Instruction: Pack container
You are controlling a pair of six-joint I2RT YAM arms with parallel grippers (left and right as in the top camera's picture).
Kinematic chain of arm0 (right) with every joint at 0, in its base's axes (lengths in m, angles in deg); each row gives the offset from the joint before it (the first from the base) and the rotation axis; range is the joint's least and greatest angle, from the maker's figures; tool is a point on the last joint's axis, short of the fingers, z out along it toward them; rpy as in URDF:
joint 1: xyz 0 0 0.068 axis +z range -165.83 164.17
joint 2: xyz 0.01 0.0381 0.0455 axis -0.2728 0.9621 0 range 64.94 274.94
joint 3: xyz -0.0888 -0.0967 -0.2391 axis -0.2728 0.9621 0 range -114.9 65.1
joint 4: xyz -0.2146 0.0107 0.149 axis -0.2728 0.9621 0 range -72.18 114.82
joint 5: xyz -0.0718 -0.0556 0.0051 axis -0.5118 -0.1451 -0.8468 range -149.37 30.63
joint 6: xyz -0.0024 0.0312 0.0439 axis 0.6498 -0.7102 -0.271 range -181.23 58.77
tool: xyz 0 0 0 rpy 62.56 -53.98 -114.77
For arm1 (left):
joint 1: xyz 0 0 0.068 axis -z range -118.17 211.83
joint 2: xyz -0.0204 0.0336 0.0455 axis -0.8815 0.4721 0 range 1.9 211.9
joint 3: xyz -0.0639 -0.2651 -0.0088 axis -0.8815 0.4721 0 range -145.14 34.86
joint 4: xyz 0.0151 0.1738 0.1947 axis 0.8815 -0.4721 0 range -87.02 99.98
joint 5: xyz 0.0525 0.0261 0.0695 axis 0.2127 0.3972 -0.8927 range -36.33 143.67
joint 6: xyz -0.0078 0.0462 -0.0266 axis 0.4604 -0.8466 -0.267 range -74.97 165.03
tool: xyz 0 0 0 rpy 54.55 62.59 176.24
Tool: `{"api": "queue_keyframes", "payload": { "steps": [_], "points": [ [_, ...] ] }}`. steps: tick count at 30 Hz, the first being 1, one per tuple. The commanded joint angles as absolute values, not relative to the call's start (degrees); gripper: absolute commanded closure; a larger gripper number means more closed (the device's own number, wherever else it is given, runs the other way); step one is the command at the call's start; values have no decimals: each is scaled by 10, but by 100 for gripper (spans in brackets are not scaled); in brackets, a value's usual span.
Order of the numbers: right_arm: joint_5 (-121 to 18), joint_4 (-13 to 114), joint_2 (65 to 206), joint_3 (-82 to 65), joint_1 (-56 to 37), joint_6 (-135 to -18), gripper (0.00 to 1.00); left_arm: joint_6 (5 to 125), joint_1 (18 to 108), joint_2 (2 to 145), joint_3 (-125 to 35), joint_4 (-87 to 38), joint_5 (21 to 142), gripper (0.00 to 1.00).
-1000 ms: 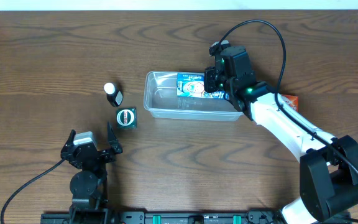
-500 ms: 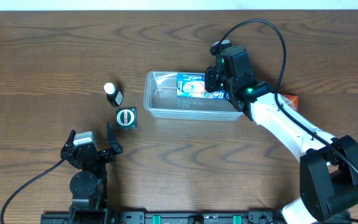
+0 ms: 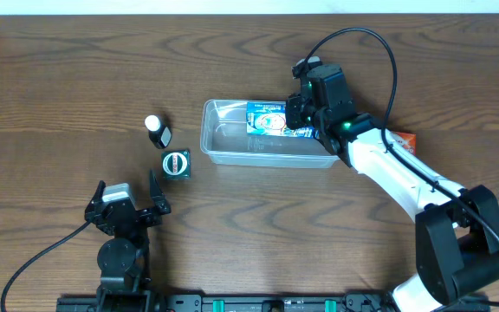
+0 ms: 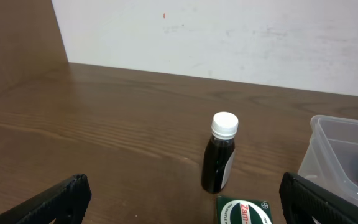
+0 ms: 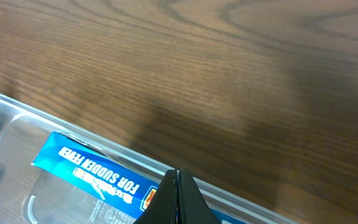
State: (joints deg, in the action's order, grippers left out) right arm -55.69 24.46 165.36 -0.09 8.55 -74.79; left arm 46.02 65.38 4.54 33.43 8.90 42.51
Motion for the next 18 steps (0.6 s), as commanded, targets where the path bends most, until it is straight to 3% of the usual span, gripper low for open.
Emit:
{"api": "queue_keyframes", "payload": {
  "steps": [1,18],
  "points": [
    [-563,247,1667,-6,80,-740,99,450,654,46,346,71,410,2],
    [-540,278,1667,-6,82,-740,99,450,654,46,346,71,410,2]
  ]
}}
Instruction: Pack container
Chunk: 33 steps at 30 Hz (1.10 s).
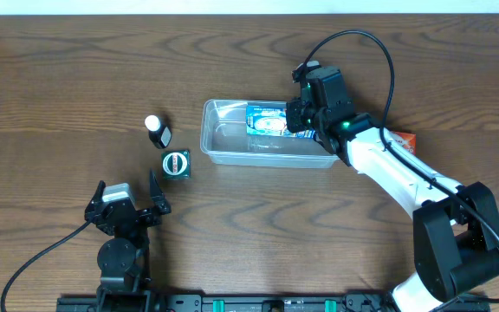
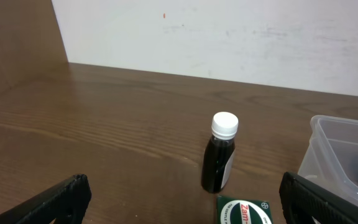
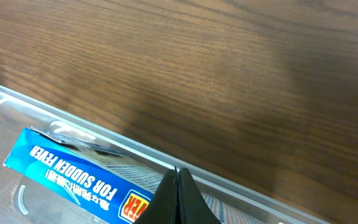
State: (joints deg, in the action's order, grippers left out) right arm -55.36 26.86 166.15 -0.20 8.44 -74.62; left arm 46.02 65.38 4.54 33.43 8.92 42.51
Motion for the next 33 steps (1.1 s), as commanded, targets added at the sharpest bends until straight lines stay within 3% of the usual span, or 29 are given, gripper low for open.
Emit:
{"api": "queue_keyframes", "payload": {
  "steps": [1,33],
  "points": [
    [-537,278,1667,-6,82,-740,99,450,654,46,346,71,410,2],
    [-501,287,1632,-10,129,-740,99,450,654,46,346,71,410,2]
  ]
}}
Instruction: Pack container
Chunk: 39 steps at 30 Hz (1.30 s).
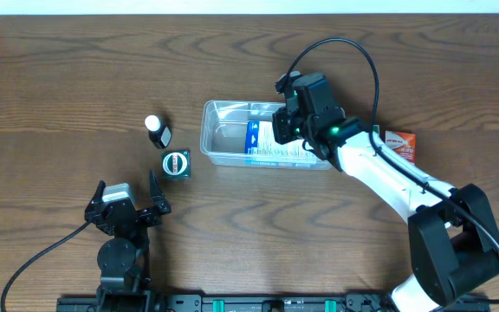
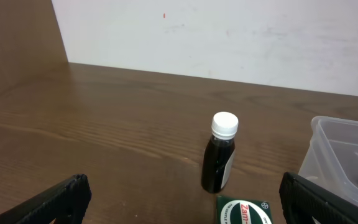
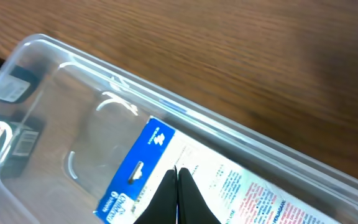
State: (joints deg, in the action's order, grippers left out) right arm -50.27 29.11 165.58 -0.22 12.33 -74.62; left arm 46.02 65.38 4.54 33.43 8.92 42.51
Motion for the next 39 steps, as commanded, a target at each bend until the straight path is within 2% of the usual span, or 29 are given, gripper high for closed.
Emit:
{"api": "queue_keyframes", "payload": {
  "steps": [1,5,10,12,14,19,32,39],
  "points": [
    [-501,288,1632,-11,129,-739,99,450,654,46,346,71,410,2],
    [-500,302,1632,-18,131,-728,99,450,654,46,346,71,410,2],
    [-496,392,1632,-75,145,-685,95,450,654,46,346,71,410,2],
    [-496,436,1632,-110,152,-664,81,450,654,46,346,71,410,2],
    [-496,479,1632,-149,158,-641,71,450,654,46,346,71,410,2],
    [-469,533,1632,-209,169,-591,57,450,654,46,346,71,410,2],
    [-458,546,1696,-216,214,-461,50,450,654,46,346,71,410,2],
    [-465,520,1747,-216,222,-453,51,450,654,46,346,71,410,2]
  ]
}}
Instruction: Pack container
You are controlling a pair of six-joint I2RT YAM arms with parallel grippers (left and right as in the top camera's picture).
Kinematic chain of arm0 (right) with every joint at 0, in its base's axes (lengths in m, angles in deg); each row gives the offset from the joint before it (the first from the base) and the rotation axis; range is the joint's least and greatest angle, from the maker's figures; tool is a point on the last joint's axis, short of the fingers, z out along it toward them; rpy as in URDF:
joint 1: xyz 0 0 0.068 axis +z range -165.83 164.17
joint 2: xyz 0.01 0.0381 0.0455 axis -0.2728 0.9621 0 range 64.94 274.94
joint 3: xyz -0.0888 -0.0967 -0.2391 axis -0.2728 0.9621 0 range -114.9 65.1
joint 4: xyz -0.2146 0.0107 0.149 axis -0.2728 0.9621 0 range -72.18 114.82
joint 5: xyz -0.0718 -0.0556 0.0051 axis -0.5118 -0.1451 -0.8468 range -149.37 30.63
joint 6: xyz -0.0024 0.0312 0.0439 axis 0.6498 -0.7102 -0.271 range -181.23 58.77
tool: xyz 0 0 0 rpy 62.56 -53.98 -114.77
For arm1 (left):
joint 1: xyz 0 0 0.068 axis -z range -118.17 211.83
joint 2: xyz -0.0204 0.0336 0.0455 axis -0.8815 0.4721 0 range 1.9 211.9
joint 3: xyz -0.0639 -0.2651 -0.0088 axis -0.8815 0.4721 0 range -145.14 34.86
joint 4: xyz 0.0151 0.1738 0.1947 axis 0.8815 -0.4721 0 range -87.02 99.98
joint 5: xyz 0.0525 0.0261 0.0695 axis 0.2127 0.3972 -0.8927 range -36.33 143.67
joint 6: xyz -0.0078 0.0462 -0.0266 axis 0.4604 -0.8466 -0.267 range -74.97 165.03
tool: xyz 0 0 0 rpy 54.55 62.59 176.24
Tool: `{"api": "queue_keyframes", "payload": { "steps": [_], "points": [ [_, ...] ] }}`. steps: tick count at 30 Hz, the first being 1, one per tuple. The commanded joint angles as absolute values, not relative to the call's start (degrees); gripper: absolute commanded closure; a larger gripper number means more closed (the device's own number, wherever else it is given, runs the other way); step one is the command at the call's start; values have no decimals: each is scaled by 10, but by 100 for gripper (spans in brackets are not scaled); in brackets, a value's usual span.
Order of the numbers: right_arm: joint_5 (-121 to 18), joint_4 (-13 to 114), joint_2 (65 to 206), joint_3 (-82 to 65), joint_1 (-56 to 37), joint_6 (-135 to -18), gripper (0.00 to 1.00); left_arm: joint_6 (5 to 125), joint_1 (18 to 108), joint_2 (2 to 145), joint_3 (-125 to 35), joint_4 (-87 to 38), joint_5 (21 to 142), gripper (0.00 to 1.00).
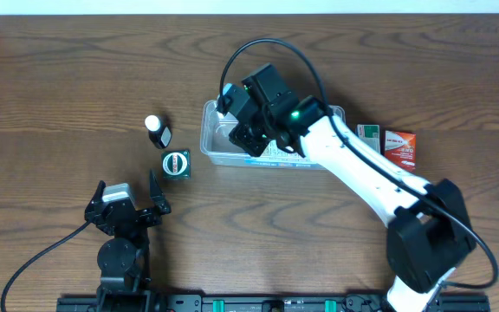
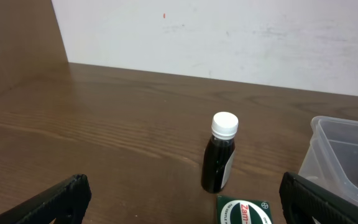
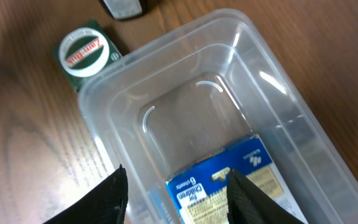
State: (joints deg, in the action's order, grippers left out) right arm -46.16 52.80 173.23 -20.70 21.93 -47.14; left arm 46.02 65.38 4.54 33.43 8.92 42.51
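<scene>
A clear plastic container [image 1: 208, 139] stands mid-table. In the right wrist view a blue medicine box [image 3: 232, 177] lies flat in the container [image 3: 166, 43]. My right gripper [image 3: 178, 202] hangs open over it, above the container's left half [image 1: 248, 132], holding nothing. A dark bottle with a white cap [image 1: 156, 130] and a green round-label box [image 1: 176, 163] stand left of the container. Both also show in the left wrist view: bottle [image 2: 221, 152], green box [image 2: 244, 211]. My left gripper [image 1: 128, 208] rests open near the front edge.
A red box [image 1: 401, 147] and a small green box [image 1: 369, 132] lie right of the container. The right arm stretches across the container from the right. Bare wooden table surrounds everything; a white wall stands behind in the left wrist view.
My right gripper was shut at the blue box in the container's middle. It is now open over the left half, and the box lies loose inside. The left arm has not moved.
My right gripper was shut at the blue box by the container's far right rim, and stayed so a moment later. Then the box was down inside the container, turned lengthwise. Now the gripper is open further left and the box rests on the container floor.
</scene>
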Motion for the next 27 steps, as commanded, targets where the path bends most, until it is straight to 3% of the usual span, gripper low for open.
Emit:
{"api": "queue_keyframes", "payload": {
  "steps": [1,16,27],
  "points": [
    [-465,514,1751,-216,221,-453,52,450,654,46,346,71,410,2],
    [-454,469,1812,-216,221,-475,60,450,654,46,346,71,410,2],
    [-454,459,1837,-216,217,-475,60,450,654,46,346,71,410,2]
  ]
}}
